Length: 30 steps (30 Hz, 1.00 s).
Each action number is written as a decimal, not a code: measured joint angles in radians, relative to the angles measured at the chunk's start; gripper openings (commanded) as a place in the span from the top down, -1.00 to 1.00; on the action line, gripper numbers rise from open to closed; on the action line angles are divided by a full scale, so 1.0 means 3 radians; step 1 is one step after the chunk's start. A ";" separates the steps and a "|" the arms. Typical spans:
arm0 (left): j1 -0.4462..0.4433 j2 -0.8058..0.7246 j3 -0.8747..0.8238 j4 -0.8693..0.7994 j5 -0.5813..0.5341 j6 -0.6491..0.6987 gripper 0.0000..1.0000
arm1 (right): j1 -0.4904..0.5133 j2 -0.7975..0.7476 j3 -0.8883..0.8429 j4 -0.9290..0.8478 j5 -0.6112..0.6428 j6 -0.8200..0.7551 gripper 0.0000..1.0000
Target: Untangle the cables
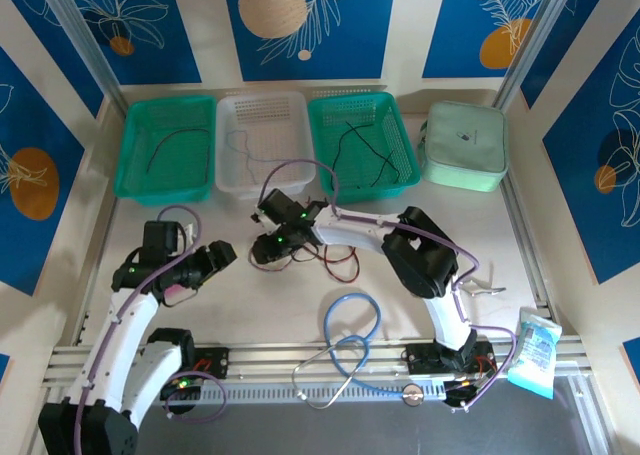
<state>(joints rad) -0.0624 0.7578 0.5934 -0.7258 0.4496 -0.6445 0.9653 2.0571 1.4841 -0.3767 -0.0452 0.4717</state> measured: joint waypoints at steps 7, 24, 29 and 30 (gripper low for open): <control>0.0005 -0.0145 -0.0032 -0.0001 0.0010 -0.0001 -0.49 | 0.0103 0.0296 0.0198 -0.0018 -0.0070 -0.0028 0.32; 0.0005 -0.0256 -0.0038 0.0024 0.0011 -0.0090 -0.43 | 0.0240 0.0596 0.0633 -0.0392 0.0268 -0.0342 0.94; 0.0005 -0.0247 0.0125 0.0005 0.0074 -0.0150 -0.43 | 0.0289 0.0512 0.0518 -0.0306 0.0379 -0.0441 1.00; 0.0005 -0.0244 0.0193 0.0006 0.0086 -0.0161 -0.43 | 0.0284 0.0456 0.0434 -0.0270 0.0376 -0.0440 1.00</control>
<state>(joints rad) -0.0608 0.6846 0.6514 -0.7238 0.4755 -0.6930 1.0504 2.1941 1.6142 -0.4576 0.0677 0.3397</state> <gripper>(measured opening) 0.717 0.048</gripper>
